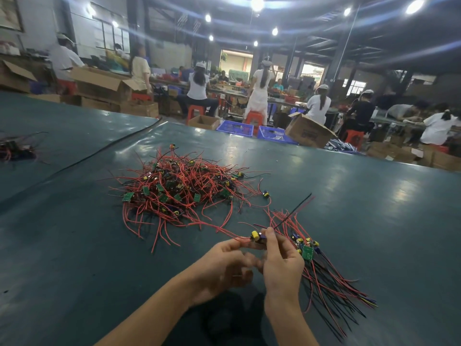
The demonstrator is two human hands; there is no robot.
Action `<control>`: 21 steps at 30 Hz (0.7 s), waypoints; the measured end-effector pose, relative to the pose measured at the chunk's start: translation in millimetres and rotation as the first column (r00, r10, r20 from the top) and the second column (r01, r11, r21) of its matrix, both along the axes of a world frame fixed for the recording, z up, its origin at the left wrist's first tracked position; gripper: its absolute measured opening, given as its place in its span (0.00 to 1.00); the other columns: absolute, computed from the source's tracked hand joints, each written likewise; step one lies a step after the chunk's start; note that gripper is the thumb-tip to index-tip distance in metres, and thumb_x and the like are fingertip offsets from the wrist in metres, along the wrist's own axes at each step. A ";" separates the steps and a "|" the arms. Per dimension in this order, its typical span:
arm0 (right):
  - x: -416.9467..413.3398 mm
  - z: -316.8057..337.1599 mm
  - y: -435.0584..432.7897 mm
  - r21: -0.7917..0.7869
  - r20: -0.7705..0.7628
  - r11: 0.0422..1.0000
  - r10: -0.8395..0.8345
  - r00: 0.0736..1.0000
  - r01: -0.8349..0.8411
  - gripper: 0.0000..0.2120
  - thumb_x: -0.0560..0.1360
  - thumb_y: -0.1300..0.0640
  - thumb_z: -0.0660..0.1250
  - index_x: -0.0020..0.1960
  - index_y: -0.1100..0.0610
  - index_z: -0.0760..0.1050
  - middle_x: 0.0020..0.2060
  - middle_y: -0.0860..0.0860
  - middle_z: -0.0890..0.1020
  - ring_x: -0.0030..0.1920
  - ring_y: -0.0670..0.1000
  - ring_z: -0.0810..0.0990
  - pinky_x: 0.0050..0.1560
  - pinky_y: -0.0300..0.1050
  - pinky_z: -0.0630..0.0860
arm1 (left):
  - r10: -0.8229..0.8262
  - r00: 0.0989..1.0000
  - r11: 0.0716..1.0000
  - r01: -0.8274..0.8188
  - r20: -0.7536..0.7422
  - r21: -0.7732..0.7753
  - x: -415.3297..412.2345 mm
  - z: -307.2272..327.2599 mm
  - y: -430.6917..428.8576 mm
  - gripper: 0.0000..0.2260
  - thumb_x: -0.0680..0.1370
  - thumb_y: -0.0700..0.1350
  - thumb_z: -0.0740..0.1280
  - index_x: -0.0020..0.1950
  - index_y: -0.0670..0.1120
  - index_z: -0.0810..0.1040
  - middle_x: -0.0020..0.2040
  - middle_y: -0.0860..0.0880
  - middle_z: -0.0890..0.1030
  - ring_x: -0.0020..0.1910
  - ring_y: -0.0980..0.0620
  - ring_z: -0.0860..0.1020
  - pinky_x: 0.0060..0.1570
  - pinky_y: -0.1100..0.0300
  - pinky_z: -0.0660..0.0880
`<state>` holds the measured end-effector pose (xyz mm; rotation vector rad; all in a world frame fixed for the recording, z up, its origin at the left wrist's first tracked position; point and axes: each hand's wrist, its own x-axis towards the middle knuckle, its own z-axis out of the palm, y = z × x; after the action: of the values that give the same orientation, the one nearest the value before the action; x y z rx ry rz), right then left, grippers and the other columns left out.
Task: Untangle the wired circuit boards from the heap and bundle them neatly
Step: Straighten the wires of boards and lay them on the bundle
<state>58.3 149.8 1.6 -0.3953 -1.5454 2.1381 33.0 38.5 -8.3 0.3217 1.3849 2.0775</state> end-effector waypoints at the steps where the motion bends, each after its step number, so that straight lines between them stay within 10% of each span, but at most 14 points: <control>1: 0.9 0.2 -0.3 0.040 -0.028 0.999 -0.025 0.999 0.026 0.11 0.78 0.58 0.67 0.38 0.57 0.82 0.30 0.49 0.84 0.29 0.44 0.81 0.27 0.35 0.75 | -0.001 0.995 0.998 -0.004 -0.103 -0.055 1.7 -1.9 2.5 0.14 0.70 0.38 0.68 0.54 0.44 0.80 0.38 0.48 0.82 0.29 0.54 0.75 0.33 0.62 0.73; 12: 1.1 -8.3 -5.4 0.240 -0.079 0.969 -0.034 0.996 0.052 0.09 0.76 0.57 0.70 0.37 0.53 0.83 0.31 0.48 0.83 0.31 0.43 0.79 0.34 0.35 0.77 | 0.355 0.853 0.905 -0.416 -0.382 -0.087 5.7 4.5 7.7 0.18 0.73 0.59 0.65 0.35 0.46 0.81 0.31 0.44 0.81 0.28 0.51 0.75 0.32 0.58 0.71; 21: -11.9 2.7 21.9 -0.387 0.159 0.909 -0.098 0.982 0.153 0.11 0.76 0.58 0.69 0.35 0.54 0.76 0.20 0.43 0.71 0.17 0.42 0.60 0.19 0.32 0.59 | 0.497 0.760 0.844 -0.535 -0.419 0.032 5.5 12.7 3.1 0.19 0.79 0.41 0.65 0.28 0.46 0.79 0.27 0.46 0.78 0.24 0.54 0.75 0.26 0.66 0.70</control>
<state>46.5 171.7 4.3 -0.7711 -1.1037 2.3584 38.5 41.6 4.3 0.3887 2.0025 2.4761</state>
